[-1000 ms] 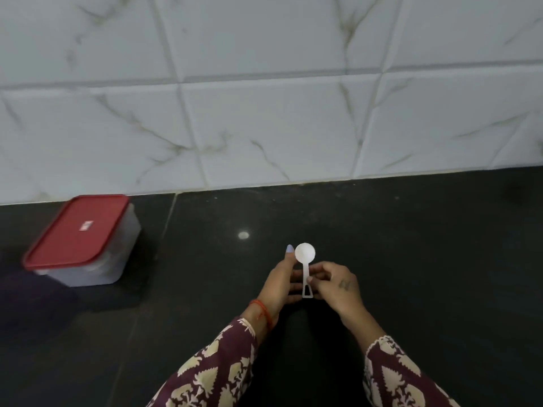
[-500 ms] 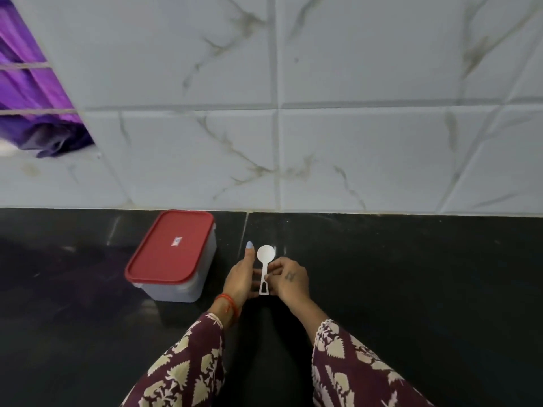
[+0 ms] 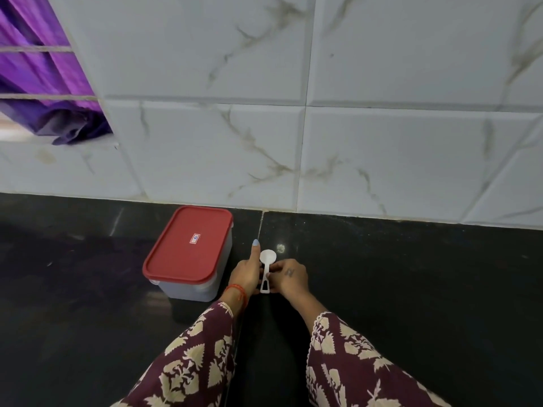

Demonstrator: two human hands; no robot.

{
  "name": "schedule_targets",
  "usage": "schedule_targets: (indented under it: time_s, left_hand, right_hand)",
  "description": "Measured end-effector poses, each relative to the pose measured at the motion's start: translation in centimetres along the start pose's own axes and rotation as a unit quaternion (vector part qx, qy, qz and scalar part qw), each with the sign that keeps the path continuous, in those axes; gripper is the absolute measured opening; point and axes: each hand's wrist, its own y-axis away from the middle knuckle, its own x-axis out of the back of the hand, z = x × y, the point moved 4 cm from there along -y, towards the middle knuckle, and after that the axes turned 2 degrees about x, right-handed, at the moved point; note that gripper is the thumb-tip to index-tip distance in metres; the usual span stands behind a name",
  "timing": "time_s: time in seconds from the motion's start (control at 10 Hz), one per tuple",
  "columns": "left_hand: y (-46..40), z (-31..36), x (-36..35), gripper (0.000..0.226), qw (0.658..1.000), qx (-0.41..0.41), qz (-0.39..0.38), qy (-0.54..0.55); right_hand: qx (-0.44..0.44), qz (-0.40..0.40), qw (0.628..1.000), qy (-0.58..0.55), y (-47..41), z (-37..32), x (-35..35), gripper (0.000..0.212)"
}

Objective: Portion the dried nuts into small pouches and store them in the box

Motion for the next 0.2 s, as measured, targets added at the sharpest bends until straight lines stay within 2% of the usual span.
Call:
schedule_targets:
  time_s: [0.1, 0.2]
  left_hand:
    - [0.5, 0.4, 0.4, 0.072, 0.996, -0.028, 0.031, -0.078]
    - [2.3, 0.9, 0.3, 0.056, 0.977, -0.118, 0.083, -0.158]
  right_hand:
    - [0.019, 0.0, 1.0, 0.014, 0.8, -0.3, 0.9, 0.018]
    - [0.084, 0.061, 0.992, 0.068, 2.5, -1.0, 2.7, 0.028]
